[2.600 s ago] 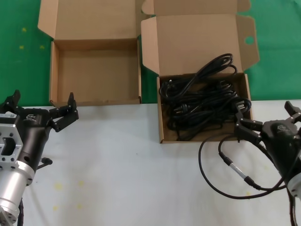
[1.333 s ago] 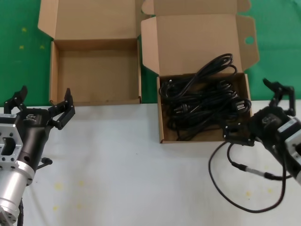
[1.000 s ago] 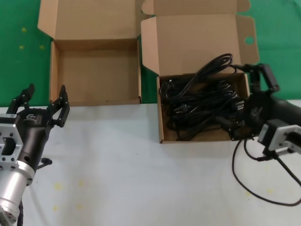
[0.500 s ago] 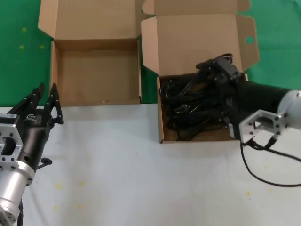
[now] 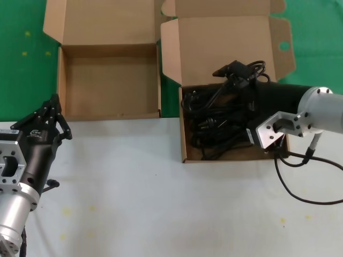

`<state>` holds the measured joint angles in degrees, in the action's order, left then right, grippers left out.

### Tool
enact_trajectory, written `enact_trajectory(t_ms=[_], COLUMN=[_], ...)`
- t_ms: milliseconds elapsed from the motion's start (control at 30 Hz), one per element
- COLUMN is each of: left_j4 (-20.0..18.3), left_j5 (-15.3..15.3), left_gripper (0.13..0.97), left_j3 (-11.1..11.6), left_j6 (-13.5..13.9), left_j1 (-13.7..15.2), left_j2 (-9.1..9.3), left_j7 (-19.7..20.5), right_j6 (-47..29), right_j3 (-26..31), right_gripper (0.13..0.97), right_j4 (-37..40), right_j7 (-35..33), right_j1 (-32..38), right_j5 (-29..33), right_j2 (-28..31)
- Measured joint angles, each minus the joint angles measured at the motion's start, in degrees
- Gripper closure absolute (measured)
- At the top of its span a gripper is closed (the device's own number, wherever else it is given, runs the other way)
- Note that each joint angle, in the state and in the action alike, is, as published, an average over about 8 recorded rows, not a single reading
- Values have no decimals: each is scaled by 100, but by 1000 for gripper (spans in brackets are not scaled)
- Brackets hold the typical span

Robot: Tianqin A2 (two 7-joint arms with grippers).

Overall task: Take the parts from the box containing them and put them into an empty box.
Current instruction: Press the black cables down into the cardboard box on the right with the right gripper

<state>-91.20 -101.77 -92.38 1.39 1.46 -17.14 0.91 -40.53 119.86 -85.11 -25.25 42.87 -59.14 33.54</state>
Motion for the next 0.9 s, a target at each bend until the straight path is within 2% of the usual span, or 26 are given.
enact_trajectory(t_ms=[167,300,567,600,867,900], left_j4=[0,0,0,0,0,0], left_j5=[0,0,1,1,1,1], left_gripper=[944,950,953,953,953,953], left_j3=[0,0,0,0,0,0], left_j6=[0,0,0,0,0,0], left_j1=[0,0,0,0,0,0], left_j2=[0,0,0,0,0,0], left_j7=[0,1,1,1,1,1], right_j6=[-59,-39,56,69,129,131], right_j3=[16,5,-15,-15,-11,-11], right_gripper=[348,348,549,549,743,743], right_j4=[111,189,395,422,563,571], right_j7=[71,75,15,3,-60,-62], right_j1=[62,82,142,152,212,218], right_j5=[145,179,193,190,169,170], right_j2=[-60,-90,-156,-166,-222,-226])
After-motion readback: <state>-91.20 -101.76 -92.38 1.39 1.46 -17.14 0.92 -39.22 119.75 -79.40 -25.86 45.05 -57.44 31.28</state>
